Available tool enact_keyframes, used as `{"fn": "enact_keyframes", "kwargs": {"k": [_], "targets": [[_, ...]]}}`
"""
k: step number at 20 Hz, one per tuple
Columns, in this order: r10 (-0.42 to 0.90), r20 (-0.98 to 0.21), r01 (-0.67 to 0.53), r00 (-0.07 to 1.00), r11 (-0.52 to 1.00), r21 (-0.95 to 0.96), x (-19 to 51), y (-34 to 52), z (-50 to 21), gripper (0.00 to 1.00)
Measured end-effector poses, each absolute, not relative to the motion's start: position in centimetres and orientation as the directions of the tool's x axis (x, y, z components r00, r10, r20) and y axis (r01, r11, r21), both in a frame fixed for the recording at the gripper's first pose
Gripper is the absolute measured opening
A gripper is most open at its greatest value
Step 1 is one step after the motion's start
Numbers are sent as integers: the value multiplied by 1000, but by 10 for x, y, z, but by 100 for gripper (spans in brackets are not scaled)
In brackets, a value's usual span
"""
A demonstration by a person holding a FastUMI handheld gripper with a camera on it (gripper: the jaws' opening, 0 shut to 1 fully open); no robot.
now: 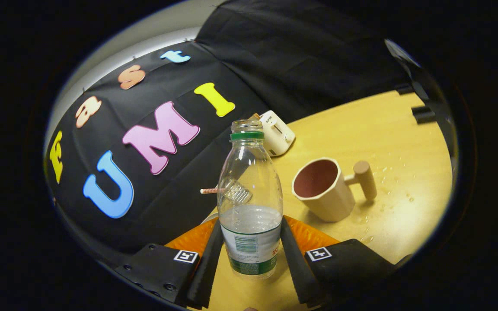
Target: Take the bottle from table, then pour the juice into the cup, finally place the bottle on the coaster
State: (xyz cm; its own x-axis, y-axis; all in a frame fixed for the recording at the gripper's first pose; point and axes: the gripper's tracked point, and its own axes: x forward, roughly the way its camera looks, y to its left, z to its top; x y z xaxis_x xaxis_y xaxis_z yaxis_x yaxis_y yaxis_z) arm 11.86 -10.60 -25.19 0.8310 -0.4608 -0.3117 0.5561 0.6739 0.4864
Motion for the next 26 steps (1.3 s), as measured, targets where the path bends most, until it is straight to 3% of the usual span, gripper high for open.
{"fn": "enact_keyframes", "kwargs": {"k": [4, 10, 17, 26], "targets": [[-520, -281, 583, 806, 777, 235, 122, -102, -246, 76], [-493, -158, 487, 856, 870, -74, 167, -72, -212, 76], [-489, -61, 478, 870, 868, -137, 220, -78, -214, 76], [-505, -68, 495, 861, 860, -125, 256, -101, -264, 76]]}}
